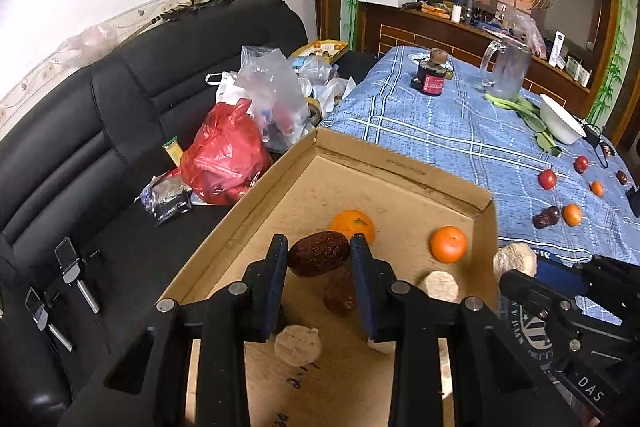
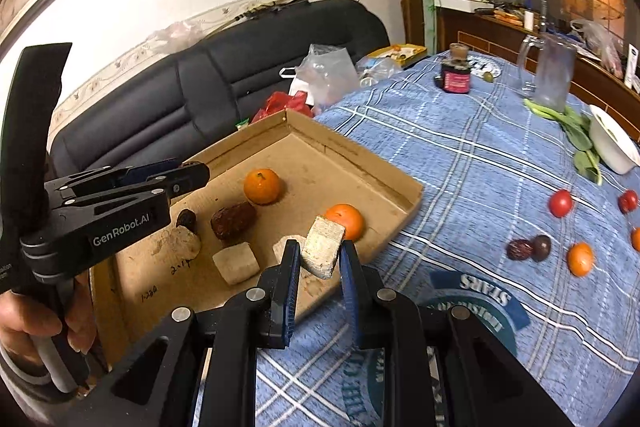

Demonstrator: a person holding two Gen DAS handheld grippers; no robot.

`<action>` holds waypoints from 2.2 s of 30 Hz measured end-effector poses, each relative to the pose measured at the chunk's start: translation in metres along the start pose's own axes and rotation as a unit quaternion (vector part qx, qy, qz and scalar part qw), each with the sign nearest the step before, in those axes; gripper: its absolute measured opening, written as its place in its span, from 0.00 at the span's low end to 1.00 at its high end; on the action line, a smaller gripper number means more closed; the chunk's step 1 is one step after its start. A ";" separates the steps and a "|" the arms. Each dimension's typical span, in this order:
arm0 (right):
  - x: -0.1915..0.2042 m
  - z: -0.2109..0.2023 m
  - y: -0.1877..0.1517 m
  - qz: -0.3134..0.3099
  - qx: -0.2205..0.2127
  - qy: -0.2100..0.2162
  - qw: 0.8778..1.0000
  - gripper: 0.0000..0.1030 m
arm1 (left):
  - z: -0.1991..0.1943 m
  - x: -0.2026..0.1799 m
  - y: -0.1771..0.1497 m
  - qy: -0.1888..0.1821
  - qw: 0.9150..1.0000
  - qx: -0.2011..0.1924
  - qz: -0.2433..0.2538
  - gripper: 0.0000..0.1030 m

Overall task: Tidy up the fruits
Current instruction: 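Open the left gripper over the box while the right gripper releases the yam cube, then withdraw both open grippers from the box back over the table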

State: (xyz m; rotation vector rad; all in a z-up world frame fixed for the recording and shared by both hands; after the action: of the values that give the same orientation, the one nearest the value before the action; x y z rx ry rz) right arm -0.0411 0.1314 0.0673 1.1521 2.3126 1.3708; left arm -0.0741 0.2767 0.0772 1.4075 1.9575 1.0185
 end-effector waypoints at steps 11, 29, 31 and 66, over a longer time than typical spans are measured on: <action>0.012 0.046 0.008 -0.020 0.027 0.017 0.999 0.22 | 0.025 0.003 -0.001 0.013 1.000 0.025 0.009 0.30; 0.011 0.082 0.000 -0.025 0.060 0.021 0.998 0.29 | 0.044 0.008 -0.007 0.010 0.997 0.071 -0.011 0.62; 0.008 0.078 0.000 -0.014 0.057 0.029 0.998 0.35 | 0.040 0.011 -0.007 0.011 0.998 0.061 -0.015 0.68; -0.112 -0.077 -0.042 0.078 -0.018 -0.088 0.993 0.54 | -0.016 -0.137 -0.014 -0.091 0.995 0.010 0.043 0.78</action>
State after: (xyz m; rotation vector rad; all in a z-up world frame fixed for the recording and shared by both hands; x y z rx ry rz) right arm -0.0288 -0.0097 0.0531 1.4069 2.1061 1.2957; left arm -0.0489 0.1403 0.0731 1.5493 1.7930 0.8769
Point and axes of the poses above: each gripper's, at about its wrist camera, not at the fingertips, and z roughly the way its jaws point, x to its left, y to its top, the point moved 1 cm from there along z, roughly the way its jaws point, and after that the axes turned 11 degrees about -x, right-handed, at the moved point
